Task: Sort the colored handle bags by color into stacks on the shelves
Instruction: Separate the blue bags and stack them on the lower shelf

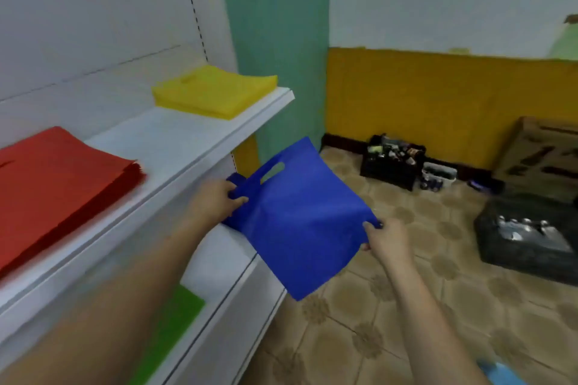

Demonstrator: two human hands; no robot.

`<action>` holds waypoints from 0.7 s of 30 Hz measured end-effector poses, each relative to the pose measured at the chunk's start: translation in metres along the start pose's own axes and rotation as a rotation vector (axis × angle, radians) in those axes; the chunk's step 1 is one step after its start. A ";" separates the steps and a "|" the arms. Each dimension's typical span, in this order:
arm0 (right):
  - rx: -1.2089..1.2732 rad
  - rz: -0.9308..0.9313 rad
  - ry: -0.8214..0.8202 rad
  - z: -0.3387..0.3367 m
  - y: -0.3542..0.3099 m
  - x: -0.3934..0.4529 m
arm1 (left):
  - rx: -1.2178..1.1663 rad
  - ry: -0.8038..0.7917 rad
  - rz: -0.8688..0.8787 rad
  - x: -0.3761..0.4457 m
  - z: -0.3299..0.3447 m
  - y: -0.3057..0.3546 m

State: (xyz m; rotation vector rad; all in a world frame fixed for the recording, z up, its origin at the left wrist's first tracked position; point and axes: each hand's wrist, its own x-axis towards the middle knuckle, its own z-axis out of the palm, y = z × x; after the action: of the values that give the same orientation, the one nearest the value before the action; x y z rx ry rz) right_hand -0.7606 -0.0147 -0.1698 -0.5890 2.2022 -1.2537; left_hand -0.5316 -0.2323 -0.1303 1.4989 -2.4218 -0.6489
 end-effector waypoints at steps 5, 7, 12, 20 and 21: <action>0.002 0.083 -0.086 0.014 0.026 0.070 | -0.153 -0.056 -0.195 0.057 0.069 -0.022; -0.012 0.094 -0.110 0.026 0.031 0.097 | -0.251 -0.055 -0.281 0.077 0.087 -0.033; -0.065 0.118 -0.124 0.072 0.041 0.170 | -0.521 0.007 -0.546 0.129 0.123 -0.070; -0.219 0.019 -0.280 0.200 0.036 0.310 | -1.165 0.196 -0.946 0.231 0.171 -0.164; -0.221 -0.003 -0.322 0.218 0.035 0.326 | -1.180 0.223 -0.960 0.242 0.178 -0.176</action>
State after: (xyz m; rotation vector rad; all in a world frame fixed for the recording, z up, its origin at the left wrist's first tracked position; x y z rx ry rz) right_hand -0.8742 -0.3346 -0.3692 -0.8185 2.0769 -0.8511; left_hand -0.5746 -0.4705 -0.3810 1.7916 -0.6298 -1.5490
